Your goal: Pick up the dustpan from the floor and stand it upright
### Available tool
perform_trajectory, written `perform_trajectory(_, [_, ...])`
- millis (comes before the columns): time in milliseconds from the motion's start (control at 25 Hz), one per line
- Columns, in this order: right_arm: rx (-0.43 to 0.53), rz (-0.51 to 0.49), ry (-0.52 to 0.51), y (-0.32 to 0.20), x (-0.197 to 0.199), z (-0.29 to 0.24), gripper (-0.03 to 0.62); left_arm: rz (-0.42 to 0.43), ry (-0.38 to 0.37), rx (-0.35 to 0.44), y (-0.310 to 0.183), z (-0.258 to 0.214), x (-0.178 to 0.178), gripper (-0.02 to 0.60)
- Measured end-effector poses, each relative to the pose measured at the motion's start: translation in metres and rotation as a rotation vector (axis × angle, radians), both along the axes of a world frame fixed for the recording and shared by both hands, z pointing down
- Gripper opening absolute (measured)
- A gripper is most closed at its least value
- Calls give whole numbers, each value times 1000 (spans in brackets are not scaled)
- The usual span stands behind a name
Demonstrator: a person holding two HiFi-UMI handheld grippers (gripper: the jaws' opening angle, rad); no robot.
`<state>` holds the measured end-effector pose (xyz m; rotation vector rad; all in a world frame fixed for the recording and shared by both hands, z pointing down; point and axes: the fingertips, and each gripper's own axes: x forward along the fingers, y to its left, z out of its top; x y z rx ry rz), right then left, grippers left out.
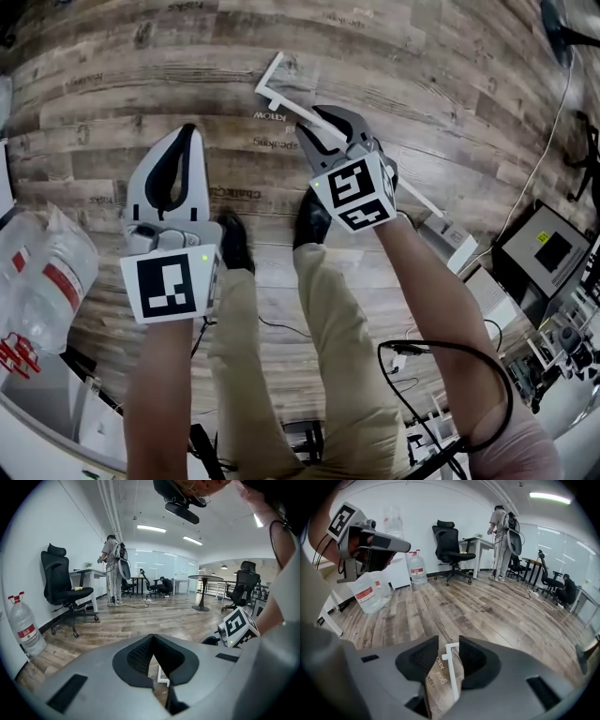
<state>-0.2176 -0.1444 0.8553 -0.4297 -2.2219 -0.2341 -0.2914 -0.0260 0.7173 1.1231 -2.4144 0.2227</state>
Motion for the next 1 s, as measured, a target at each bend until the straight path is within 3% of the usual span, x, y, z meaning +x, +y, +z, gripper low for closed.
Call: perform_trajectory(1000, [44, -92, 128, -1, -6, 116, 133, -44, -2, -2, 1, 74, -28, 9])
